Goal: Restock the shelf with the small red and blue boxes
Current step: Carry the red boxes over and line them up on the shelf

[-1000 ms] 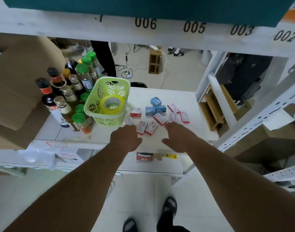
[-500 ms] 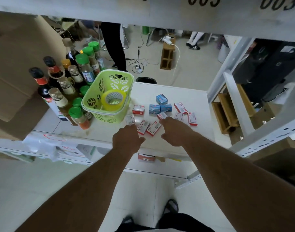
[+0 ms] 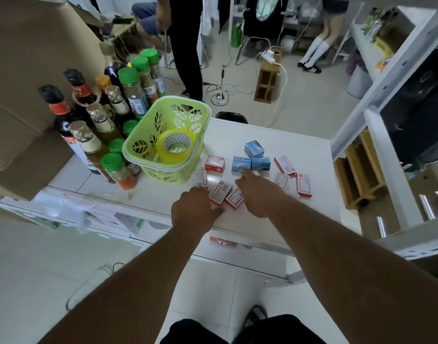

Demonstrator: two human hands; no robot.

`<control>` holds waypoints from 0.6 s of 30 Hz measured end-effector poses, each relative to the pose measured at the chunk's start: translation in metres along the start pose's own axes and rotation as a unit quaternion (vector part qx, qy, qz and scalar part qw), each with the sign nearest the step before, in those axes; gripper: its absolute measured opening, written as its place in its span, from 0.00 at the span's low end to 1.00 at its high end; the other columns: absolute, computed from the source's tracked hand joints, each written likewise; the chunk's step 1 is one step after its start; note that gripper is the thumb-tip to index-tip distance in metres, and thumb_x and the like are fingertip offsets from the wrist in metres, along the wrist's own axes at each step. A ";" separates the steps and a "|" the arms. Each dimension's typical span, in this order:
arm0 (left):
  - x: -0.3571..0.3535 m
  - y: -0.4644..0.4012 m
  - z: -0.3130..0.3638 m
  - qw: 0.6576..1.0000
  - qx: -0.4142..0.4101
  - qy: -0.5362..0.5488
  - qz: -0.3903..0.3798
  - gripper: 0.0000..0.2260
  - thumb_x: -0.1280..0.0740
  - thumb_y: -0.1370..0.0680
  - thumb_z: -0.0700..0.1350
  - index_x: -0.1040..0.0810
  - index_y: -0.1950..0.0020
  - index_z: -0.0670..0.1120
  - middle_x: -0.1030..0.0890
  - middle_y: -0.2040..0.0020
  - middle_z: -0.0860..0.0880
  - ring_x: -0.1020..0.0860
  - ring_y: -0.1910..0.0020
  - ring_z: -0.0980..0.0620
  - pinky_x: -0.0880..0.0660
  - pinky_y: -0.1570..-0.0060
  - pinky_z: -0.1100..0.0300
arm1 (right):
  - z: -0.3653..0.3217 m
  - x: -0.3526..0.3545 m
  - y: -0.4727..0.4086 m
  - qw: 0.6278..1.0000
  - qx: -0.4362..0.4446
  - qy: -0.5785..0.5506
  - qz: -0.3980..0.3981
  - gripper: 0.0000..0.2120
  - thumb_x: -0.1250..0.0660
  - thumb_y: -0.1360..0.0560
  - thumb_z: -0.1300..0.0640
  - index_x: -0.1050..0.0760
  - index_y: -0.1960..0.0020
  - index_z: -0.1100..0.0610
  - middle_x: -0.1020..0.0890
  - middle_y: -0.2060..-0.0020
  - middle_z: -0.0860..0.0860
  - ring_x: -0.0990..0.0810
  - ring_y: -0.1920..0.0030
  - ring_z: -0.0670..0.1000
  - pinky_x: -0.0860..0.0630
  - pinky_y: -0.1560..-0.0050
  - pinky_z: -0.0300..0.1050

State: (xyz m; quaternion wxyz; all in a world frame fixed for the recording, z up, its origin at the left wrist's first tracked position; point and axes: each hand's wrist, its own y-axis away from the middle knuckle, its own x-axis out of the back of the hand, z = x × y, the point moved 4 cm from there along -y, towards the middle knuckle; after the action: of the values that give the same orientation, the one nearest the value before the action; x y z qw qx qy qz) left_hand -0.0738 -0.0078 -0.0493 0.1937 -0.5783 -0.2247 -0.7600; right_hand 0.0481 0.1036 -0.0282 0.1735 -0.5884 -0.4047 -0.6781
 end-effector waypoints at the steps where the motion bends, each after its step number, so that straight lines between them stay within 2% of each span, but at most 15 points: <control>1: -0.001 0.000 0.001 1.000 -0.001 -0.003 0.003 0.29 0.34 0.28 0.68 0.28 0.34 0.51 0.23 0.41 0.51 0.24 0.41 0.49 0.27 0.46 0.54 | 0.000 -0.002 -0.001 1.000 0.000 0.003 -0.003 0.18 0.37 0.24 0.66 0.28 0.35 0.58 0.32 0.36 0.56 0.25 0.39 0.58 0.21 0.47 0.56; 6: -0.004 -0.005 0.002 1.000 -0.002 0.007 0.011 0.25 0.34 0.28 0.66 0.24 0.39 0.51 0.23 0.43 0.50 0.23 0.44 0.49 0.27 0.51 0.54 | -0.003 -0.006 -0.003 1.000 -0.012 0.002 -0.003 0.18 0.34 0.24 0.66 0.29 0.36 0.58 0.32 0.36 0.56 0.23 0.41 0.57 0.24 0.53 0.51; 10: -0.004 -0.005 0.000 0.999 -0.002 0.033 0.027 0.23 0.35 0.27 0.65 0.24 0.41 0.50 0.23 0.45 0.49 0.23 0.45 0.47 0.25 0.51 0.53 | -0.001 -0.006 0.000 1.000 -0.010 -0.004 0.014 0.16 0.35 0.23 0.64 0.30 0.36 0.58 0.30 0.38 0.55 0.25 0.39 0.56 0.29 0.56 0.48; 15: -0.004 -0.003 -0.010 0.998 -0.007 0.068 0.019 0.19 0.34 0.27 0.60 0.23 0.41 0.51 0.24 0.47 0.50 0.23 0.45 0.47 0.25 0.50 0.52 | 0.004 -0.014 0.005 1.000 -0.014 -0.015 -0.002 0.16 0.34 0.23 0.62 0.30 0.36 0.58 0.27 0.38 0.56 0.21 0.42 0.56 0.22 0.50 0.51; 18: -0.003 -0.002 -0.016 0.997 -0.018 0.072 0.008 0.19 0.34 0.28 0.58 0.24 0.40 0.52 0.25 0.47 0.51 0.23 0.45 0.48 0.24 0.50 0.52 | 0.005 -0.016 0.009 1.000 -0.011 -0.006 -0.009 0.15 0.34 0.22 0.60 0.29 0.36 0.58 0.28 0.37 0.57 0.21 0.44 0.55 0.22 0.50 0.50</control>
State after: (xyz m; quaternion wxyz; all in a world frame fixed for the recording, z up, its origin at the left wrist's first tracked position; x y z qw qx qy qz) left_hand -0.0867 -0.0147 -0.0556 0.2051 -0.5269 -0.1917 -0.8022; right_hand 0.0619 0.0980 -0.0407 0.1583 -0.5908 -0.4040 -0.6802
